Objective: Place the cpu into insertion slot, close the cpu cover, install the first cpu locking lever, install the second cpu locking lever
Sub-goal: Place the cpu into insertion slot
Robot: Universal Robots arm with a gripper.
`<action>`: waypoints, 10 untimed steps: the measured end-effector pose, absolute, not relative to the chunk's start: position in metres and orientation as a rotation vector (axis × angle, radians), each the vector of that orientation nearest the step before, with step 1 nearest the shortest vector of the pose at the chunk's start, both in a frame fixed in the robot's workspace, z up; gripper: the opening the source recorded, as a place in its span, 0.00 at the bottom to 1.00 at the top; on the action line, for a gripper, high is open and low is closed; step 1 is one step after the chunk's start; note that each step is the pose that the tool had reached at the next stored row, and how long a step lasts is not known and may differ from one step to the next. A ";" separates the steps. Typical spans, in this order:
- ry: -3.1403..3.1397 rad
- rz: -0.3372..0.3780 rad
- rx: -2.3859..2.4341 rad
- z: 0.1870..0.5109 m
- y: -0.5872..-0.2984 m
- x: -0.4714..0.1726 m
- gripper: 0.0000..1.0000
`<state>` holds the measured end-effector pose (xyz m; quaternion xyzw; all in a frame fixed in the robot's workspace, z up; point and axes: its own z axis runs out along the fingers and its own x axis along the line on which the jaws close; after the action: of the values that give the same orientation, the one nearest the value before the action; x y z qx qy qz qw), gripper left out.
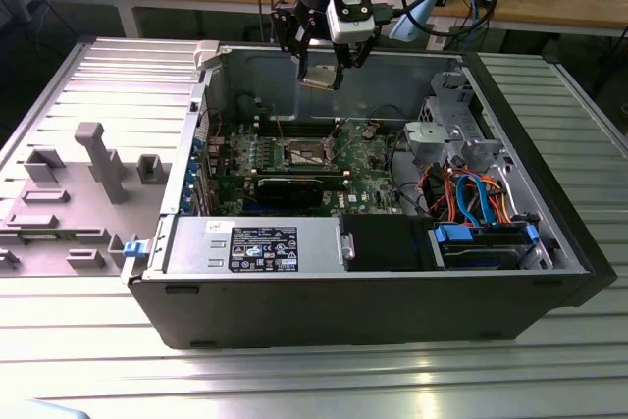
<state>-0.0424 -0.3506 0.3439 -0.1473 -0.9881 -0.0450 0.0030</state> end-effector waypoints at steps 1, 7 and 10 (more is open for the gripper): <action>-3.098 -0.141 -0.463 0.344 -0.351 -0.042 0.55; -3.097 -0.141 -0.472 0.344 -0.351 -0.042 0.55; -3.096 -0.141 -0.475 0.344 -0.351 -0.042 0.55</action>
<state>-0.0424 -0.3506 0.3439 -0.1515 -0.9874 -0.0450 0.0029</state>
